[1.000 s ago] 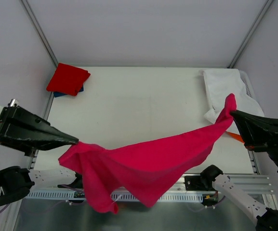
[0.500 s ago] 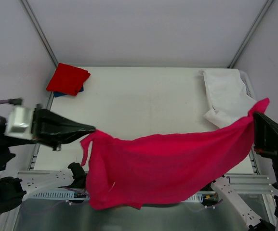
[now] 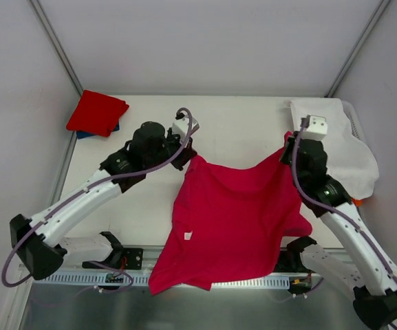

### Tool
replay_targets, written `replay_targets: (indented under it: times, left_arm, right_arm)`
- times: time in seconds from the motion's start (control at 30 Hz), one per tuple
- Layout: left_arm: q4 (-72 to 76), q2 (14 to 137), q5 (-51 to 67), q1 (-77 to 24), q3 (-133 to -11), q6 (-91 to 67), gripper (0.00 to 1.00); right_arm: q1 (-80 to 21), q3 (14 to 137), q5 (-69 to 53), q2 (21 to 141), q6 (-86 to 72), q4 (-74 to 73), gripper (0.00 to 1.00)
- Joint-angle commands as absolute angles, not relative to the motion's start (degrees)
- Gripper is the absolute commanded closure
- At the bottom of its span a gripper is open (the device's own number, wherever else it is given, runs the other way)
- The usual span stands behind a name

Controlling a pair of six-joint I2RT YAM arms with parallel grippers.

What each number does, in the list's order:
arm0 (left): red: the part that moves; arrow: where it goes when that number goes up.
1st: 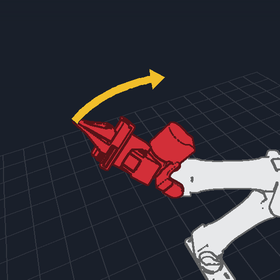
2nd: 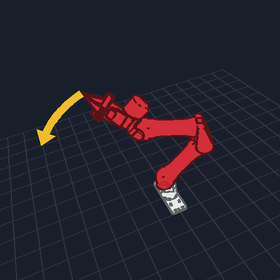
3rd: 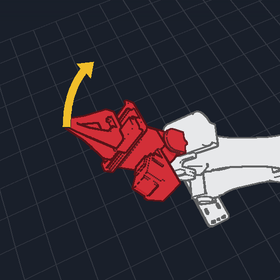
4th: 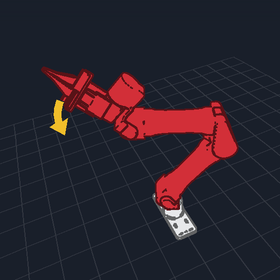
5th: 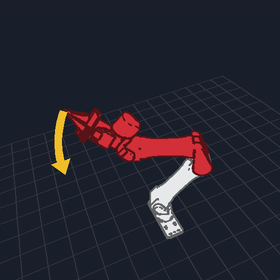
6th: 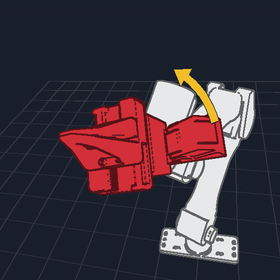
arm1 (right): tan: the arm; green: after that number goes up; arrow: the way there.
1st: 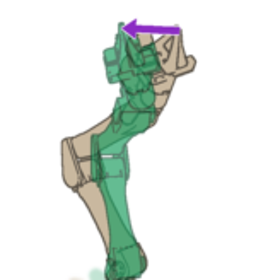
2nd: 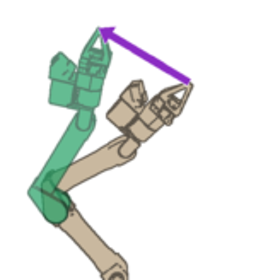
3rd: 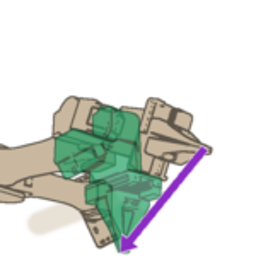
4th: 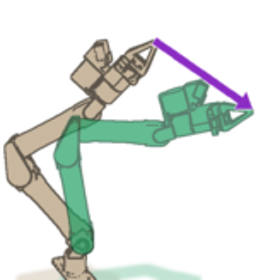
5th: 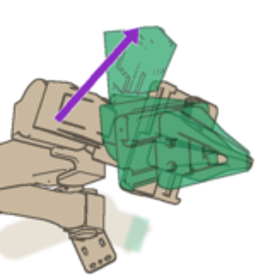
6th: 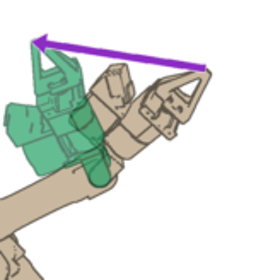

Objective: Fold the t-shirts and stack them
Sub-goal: Flatten the tshirt out

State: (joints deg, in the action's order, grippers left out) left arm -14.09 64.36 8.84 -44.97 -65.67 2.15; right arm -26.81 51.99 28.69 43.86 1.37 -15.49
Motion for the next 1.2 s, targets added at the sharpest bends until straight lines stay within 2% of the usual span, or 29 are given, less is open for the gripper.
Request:
replay_targets:
  times: [0.0, 0.13, 0.3, 0.67, 0.9, 1.13, 1.17]
  left_arm:
    - [-2.91, 68.80, 7.57, -39.38, -62.49, 1.58, 1.00]
    - [-2.37, 82.40, 5.19, -32.90, -64.68, 3.69, 1.00]
    - [-2.55, 94.03, 6.50, -25.50, -70.30, 4.83, 1.00]
    - [-11.60, 119.95, -1.31, -19.16, -97.45, 17.13, 1.00]
    - [-15.47, 133.14, -6.15, -18.63, -113.63, 25.39, 1.00]
    - [-15.73, 142.02, -13.08, -18.19, -126.01, 30.85, 1.00]
    - [-15.65, 142.55, -14.05, -18.11, -127.17, 30.76, 0.96]
  right_arm:
    - [-26.54, 52.03, 38.30, 50.52, 0.09, -7.75, 1.00]
    - [-26.28, 52.38, 40.60, 61.15, 0.17, -3.35, 0.99]
    - [-25.93, 60.28, 42.97, 76.88, 1.40, -2.37, 1.00]
    - [-23.03, 84.00, 46.93, 109.30, 5.18, -5.35, 1.00]
    - [-19.78, 93.68, 50.62, 117.76, 3.53, -11.77, 1.00]
    - [-16.70, 96.94, 52.99, 119.35, 0.97, -14.50, 0.99]
    - [-16.53, 97.64, 53.69, 119.88, 0.97, -15.89, 1.00]
